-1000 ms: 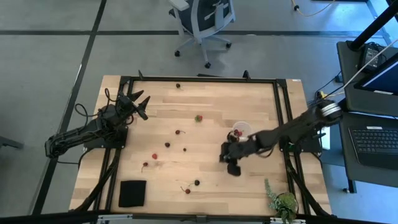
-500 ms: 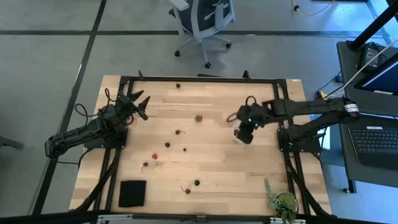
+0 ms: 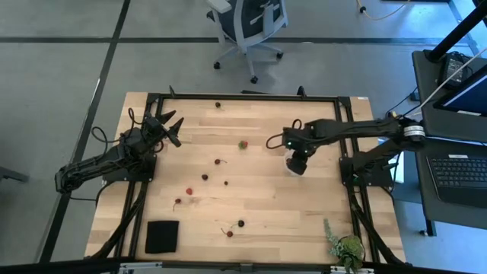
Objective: Pick and placing Produce into tupperware
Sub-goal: Put the blackberry into the transparent bucket, then put the red strawberry into the transparent bucket, then put the black cherry into the transparent bucket
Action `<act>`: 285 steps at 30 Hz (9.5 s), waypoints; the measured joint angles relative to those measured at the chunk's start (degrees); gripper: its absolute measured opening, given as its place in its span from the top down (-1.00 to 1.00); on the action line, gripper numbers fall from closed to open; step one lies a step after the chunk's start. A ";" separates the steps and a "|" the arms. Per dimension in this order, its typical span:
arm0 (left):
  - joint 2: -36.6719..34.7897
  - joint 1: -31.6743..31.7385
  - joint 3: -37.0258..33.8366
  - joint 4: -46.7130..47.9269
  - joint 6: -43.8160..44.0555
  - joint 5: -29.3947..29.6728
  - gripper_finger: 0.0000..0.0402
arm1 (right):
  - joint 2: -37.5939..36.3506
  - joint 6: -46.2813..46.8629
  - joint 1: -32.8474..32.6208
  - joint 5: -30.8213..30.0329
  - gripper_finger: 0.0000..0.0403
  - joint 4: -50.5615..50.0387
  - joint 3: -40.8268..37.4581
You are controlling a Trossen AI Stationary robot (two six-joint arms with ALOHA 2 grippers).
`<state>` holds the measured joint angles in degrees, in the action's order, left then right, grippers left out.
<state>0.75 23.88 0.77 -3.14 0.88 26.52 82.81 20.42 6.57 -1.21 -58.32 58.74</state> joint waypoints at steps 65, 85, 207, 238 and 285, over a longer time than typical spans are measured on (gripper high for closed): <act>-0.02 0.02 -0.01 0.02 -0.03 0.07 -0.07 | 13.13 -30.28 -0.44 -10.23 0.11 39.99 14.12; -0.01 0.00 0.00 0.02 -2.96 0.04 -0.07 | 33.02 -39.13 -0.42 -18.58 0.11 50.57 14.08; 0.00 0.00 0.01 -0.02 -2.92 1.12 -0.07 | -3.05 -16.15 -12.97 -26.30 0.98 37.42 1.47; -0.02 0.00 -0.01 -0.02 -2.94 1.09 -0.07 | -21.10 13.84 -22.14 -34.09 0.98 52.95 -37.98; 0.00 -0.01 0.01 -1.16 4.31 -17.93 -0.07 | -20.80 -7.29 -22.74 -24.33 0.12 59.52 -23.32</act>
<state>0.75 23.87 0.78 -4.30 5.19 8.59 62.01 13.14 -16.17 -25.54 1.20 35.42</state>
